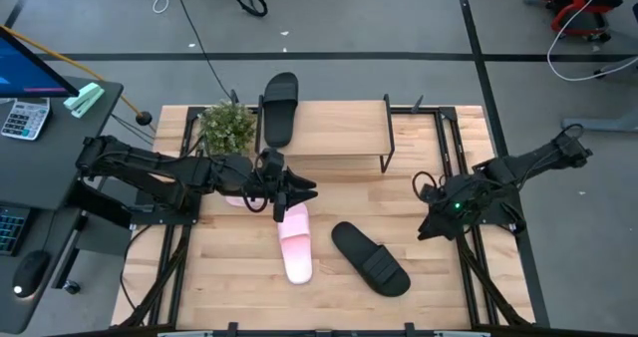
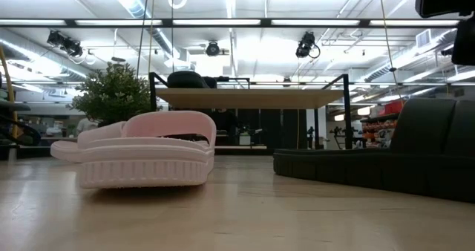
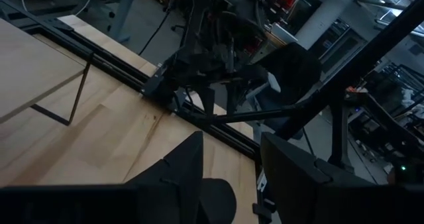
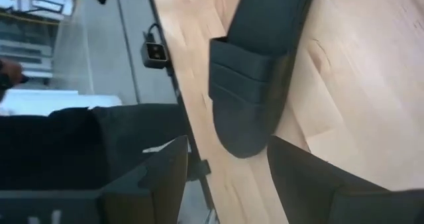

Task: Pick and place slides into the shelf
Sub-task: Put the black slide on the shelf

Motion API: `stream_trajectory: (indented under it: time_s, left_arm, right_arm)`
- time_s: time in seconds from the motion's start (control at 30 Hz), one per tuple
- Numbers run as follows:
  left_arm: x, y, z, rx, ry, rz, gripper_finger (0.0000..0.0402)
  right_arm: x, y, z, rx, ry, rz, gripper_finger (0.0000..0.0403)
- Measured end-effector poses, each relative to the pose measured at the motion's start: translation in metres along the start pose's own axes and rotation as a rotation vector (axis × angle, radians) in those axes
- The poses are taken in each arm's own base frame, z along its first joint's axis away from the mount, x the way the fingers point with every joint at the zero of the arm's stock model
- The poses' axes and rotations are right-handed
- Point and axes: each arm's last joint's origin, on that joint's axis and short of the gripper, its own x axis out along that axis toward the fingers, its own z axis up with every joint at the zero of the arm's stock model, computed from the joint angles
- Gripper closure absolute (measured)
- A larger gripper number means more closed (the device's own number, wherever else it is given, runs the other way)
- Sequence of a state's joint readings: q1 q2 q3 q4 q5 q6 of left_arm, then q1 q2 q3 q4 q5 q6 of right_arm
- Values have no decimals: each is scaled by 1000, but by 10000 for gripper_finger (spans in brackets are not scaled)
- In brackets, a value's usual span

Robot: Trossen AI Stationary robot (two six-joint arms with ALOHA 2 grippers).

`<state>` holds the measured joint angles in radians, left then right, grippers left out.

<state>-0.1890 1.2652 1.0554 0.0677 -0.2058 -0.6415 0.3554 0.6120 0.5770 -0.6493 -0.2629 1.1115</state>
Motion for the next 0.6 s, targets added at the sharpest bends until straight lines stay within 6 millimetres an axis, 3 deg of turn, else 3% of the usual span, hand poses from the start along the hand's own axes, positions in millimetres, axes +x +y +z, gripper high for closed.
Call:
stream_trajectory:
  time_s: [0.6]
  left_arm:
    - [0, 0, 0, 25, 1, 0, 246]
  right_arm:
    - [14, 7, -20, 109, -87, -109, 188]
